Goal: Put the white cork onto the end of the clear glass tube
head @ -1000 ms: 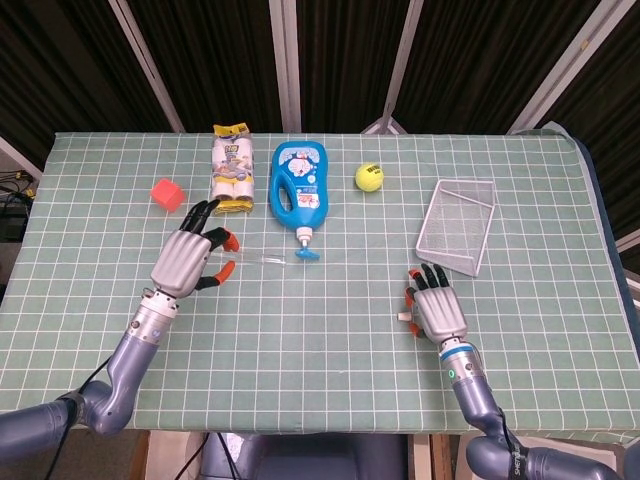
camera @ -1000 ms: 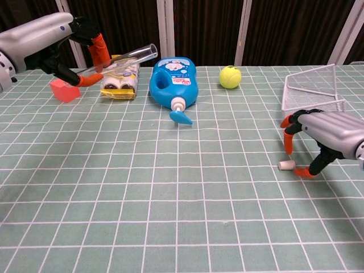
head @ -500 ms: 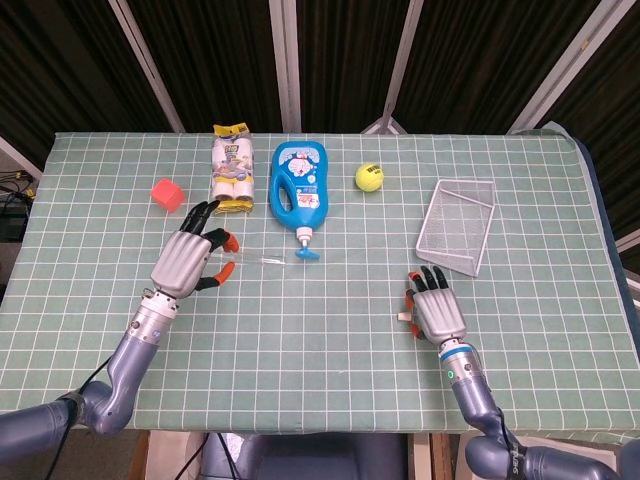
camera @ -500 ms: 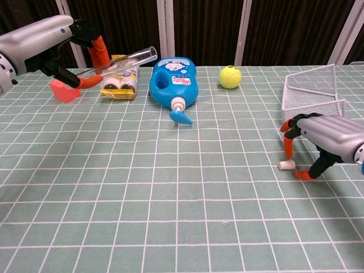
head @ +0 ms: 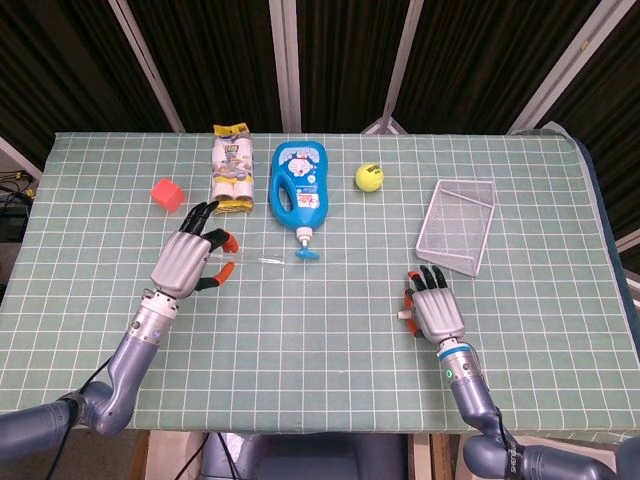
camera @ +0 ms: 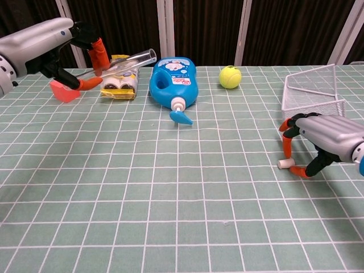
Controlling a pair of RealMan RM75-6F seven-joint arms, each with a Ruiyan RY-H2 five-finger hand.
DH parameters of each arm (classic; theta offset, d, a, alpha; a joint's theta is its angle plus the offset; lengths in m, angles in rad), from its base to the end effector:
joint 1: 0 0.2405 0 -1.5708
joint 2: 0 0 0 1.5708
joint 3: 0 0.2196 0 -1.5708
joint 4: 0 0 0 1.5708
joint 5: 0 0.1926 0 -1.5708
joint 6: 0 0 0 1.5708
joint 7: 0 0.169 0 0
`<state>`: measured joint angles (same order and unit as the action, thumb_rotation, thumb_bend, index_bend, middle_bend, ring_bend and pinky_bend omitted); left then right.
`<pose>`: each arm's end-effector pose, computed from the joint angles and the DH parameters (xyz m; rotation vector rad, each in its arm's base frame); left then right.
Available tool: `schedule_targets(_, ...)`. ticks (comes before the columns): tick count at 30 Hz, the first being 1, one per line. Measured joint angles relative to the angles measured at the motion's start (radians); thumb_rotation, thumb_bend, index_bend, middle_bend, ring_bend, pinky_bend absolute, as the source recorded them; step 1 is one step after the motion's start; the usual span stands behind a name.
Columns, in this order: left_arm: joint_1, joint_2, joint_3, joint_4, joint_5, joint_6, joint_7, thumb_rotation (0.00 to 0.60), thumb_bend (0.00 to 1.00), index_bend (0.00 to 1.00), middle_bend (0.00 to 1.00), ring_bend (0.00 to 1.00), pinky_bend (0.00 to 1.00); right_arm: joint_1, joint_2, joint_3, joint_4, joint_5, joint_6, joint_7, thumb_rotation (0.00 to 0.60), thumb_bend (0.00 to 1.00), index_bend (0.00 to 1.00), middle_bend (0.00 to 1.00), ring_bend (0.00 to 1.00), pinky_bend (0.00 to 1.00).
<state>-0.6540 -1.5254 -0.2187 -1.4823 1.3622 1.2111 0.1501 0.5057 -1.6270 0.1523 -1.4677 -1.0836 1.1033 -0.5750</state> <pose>-0.1005 0.3352 0.0445 -1.6766 -0.8263 -1.2798 -0.1827 -0.2969 -0.0138 1.7034 -0.9409 0.7085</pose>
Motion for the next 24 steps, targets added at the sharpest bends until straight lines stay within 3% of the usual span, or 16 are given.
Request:
schedule_targets(9,0.002,0.001,0.002,0.008,0.002,0.0,-0.009,0.6,0.59,0.53,0.51,0.05,0.0,0.007,-0.008,-0.003,0.007,0.019,0.001,-0.017,0.6,0.36,0.53,0.18,0.05,0.04)
schedule_targets(17,0.004,0.005,0.002,0.006,0.002,0.001,-0.015,0.6,0.59,0.53,0.51,0.05,0.0,0.011,-0.014,-0.009,0.005,0.019,0.008,-0.022,0.6,0.46,0.59,0.2,0.05,0.04)
schedule_targets(24,0.008,0.002,0.003,0.001,0.001,0.005,-0.02,0.6,0.59,0.54,0.51,0.05,0.0,0.006,-0.013,-0.015,0.005,0.001,0.025,-0.009,0.6,0.46,0.59,0.2,0.05,0.04)
